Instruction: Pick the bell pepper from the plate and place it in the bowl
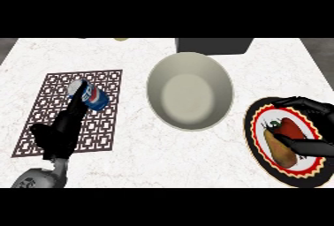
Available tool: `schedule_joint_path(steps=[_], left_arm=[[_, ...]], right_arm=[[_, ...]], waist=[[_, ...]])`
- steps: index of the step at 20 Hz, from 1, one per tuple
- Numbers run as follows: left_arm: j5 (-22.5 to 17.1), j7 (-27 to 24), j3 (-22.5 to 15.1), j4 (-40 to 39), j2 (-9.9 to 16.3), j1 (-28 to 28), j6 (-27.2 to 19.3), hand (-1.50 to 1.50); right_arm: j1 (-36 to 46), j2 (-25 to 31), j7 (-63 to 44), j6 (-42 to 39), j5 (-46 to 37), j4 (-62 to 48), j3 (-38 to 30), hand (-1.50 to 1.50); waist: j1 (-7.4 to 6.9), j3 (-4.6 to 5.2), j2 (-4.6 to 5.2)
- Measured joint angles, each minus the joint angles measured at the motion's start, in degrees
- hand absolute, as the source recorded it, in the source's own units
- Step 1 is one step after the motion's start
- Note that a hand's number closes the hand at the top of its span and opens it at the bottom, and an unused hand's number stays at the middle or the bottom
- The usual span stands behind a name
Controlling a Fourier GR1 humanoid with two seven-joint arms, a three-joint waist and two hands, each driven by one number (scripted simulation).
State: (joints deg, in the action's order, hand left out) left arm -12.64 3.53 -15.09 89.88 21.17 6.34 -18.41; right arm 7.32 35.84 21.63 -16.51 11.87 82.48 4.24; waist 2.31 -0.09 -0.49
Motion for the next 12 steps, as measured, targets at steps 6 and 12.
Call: schedule_joint_path(steps=[6,12], left_arm=[[0.63,-1.31,-0.76,-1.34,-2.94,1.44,0.61,0.00],[1.48,-1.08,-0.29,-1.54,-4.24,2.00,1.73,0.00]], right_arm=[[-9.22,1.71,18.35,-6.11,2.19,-0.81,-6.80,-1.50],[-12.36,6.85,15.99,-5.00,1.55,4.06,-14.06,-1.50]], waist=[[-0.76,0.01,0.31],[-1.40,0.11,0.36]])
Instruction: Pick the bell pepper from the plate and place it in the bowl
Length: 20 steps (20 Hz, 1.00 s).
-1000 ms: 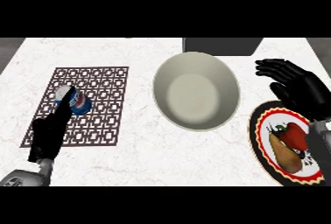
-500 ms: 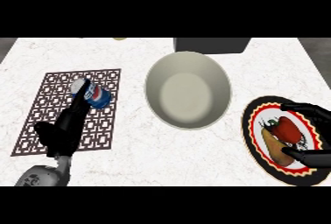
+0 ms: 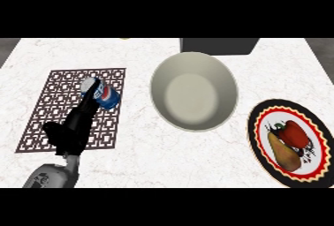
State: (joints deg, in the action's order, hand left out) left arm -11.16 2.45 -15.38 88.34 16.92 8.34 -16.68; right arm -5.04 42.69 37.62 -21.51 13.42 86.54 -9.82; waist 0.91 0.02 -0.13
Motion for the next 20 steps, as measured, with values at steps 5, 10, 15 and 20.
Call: schedule_joint_path(steps=[5,10,15,20], left_arm=[[0.89,-0.07,0.58,-0.22,-1.03,0.19,0.80,0.00],[1.62,-0.22,1.01,-1.09,-1.88,0.84,1.30,0.00],[2.11,0.06,1.53,-1.40,-2.49,1.15,1.98,0.00],[3.59,0.75,1.71,-0.72,-3.94,1.07,1.96,0.00]], right_arm=[[0.26,3.26,-9.62,-1.08,0.10,4.51,-2.37,-1.50],[2.06,6.90,-18.90,-3.94,-1.04,5.15,-1.44,-1.50],[3.70,7.50,-25.35,-5.62,-5.56,5.04,2.30,-1.50],[5.91,6.07,-24.06,-7.64,-12.46,-0.29,4.58,-1.50]], waist=[[-0.46,0.03,0.03],[-0.81,0.03,0.12],[-1.06,0.02,0.18],[-1.16,-0.02,0.18]])
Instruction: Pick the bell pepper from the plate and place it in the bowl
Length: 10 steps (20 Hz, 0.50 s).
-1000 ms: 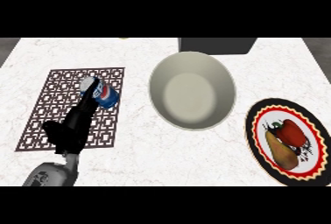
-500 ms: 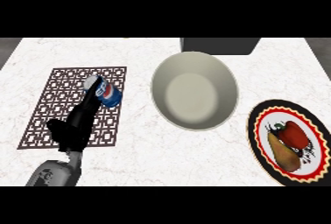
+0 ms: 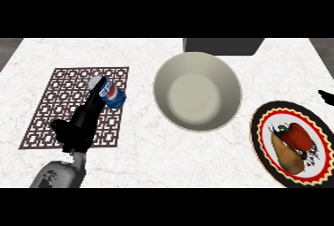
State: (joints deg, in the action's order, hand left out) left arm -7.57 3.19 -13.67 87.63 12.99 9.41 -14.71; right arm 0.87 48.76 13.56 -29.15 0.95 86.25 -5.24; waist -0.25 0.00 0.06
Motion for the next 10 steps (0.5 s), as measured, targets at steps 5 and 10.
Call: schedule_joint_path(steps=[5,10], left_arm=[[0.69,-0.18,1.97,-1.25,-0.73,0.30,2.16,0.00],[1.71,-0.31,3.48,-2.07,-1.75,0.51,3.25,0.00]], right_arm=[[1.77,-2.45,2.12,-3.23,-3.77,-3.36,-0.36,-1.50],[1.28,-3.91,6.17,-6.97,-4.56,-6.50,-3.11,-1.50]], waist=[[0.12,0.00,-0.03],[0.28,0.00,-0.04]])
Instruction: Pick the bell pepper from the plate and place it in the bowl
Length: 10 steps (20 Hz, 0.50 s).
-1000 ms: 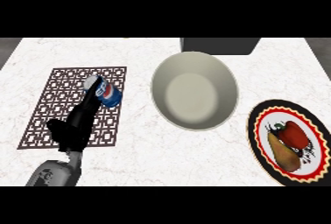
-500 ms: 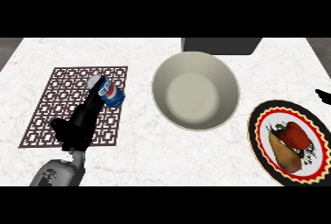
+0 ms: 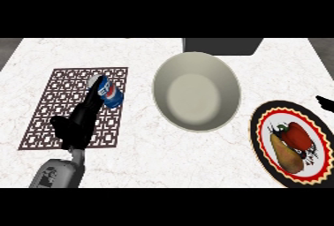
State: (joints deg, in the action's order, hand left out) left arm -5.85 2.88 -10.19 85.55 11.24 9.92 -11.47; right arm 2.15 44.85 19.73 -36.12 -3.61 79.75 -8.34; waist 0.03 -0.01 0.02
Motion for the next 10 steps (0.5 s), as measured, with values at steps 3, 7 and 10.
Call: schedule_joint_path(steps=[3,7,10], left_arm=[[0.79,0.47,0.21,1.27,-0.43,-0.71,0.34,0.00],[1.44,0.31,1.37,0.94,-0.98,-0.72,1.34,0.00],[2.88,2.22,0.88,2.95,-1.99,-0.76,0.74,0.00]], right_arm=[[-0.34,-0.59,1.60,-2.46,0.66,-0.55,-1.67,-1.50],[-0.68,-2.60,1.05,-3.50,0.80,-0.64,-2.87,-1.50],[-1.21,-4.05,0.83,-3.99,0.44,-1.21,-3.32,-1.50]], waist=[[0.01,0.01,-0.04],[0.05,0.01,-0.03],[0.04,0.01,-0.05]])
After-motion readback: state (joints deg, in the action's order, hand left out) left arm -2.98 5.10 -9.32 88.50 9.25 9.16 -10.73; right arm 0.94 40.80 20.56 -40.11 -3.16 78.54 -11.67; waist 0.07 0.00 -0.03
